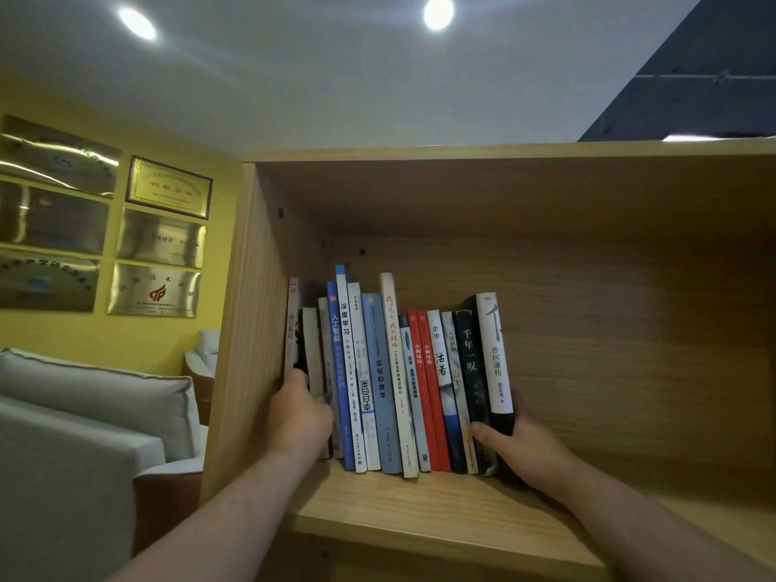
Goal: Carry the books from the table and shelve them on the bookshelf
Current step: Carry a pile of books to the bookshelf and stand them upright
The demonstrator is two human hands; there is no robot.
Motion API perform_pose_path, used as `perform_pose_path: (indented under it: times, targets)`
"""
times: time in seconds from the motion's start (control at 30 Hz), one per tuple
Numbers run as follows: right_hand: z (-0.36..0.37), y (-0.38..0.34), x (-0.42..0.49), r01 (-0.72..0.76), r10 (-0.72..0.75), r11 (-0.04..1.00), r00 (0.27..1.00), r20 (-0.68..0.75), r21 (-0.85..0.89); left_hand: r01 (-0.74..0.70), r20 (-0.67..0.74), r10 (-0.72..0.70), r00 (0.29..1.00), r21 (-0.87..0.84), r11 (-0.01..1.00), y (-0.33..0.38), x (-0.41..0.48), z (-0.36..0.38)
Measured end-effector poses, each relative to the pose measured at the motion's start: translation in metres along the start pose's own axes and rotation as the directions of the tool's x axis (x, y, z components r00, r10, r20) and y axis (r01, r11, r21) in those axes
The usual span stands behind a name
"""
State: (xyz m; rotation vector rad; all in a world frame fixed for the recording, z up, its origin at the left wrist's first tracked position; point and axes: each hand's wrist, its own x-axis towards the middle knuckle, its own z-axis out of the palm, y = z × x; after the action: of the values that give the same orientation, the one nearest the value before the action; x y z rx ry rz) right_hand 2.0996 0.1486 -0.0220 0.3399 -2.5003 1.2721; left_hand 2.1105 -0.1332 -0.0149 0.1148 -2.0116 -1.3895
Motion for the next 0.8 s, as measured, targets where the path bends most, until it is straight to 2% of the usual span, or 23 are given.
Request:
perform_pose_path:
  times: [0.2, 0.33, 0.53, 0.67, 0.73, 0.8]
  targets:
    - [-0.001, -0.001, -0.001, -0.008, 0.008, 1.000, 1.000, 0.013, 0.018, -0.139, -0.078, 0.134, 0.988, -0.053, 0.989, -0.006, -0.018, -0.014]
    - [-0.001, -0.002, -0.003, -0.007, 0.005, 0.998, 1.000, 0.028, 0.063, -0.146, -0.014, 0.146, 0.989, -0.196, 0.970, -0.004, -0.023, -0.018]
    - [0.000, -0.003, -0.008, -0.076, 0.072, 0.983, 0.997, 0.032, 0.167, -0.209, -0.119, 0.182, 0.976, -0.296, 0.932, -0.001, -0.057, -0.047]
    - [-0.001, -0.002, -0.007, -0.108, 0.100, 0.960, 0.994, 0.044, 0.259, -0.246, -0.147, 0.199, 0.969, -0.514, 0.822, 0.004, -0.076, -0.069]
    - [-0.002, -0.001, -0.006, -0.156, 0.147, 0.941, 0.988, 0.053, 0.301, -0.189, -0.082, 0.179, 0.980, -0.644, 0.741, 0.011, -0.076, -0.070]
    - [-0.003, -0.001, -0.007, -0.205, 0.181, 0.930, 0.978, 0.105, 0.307, -0.119, -0.014, 0.153, 0.988, -0.701, 0.704, 0.018, -0.075, -0.064]
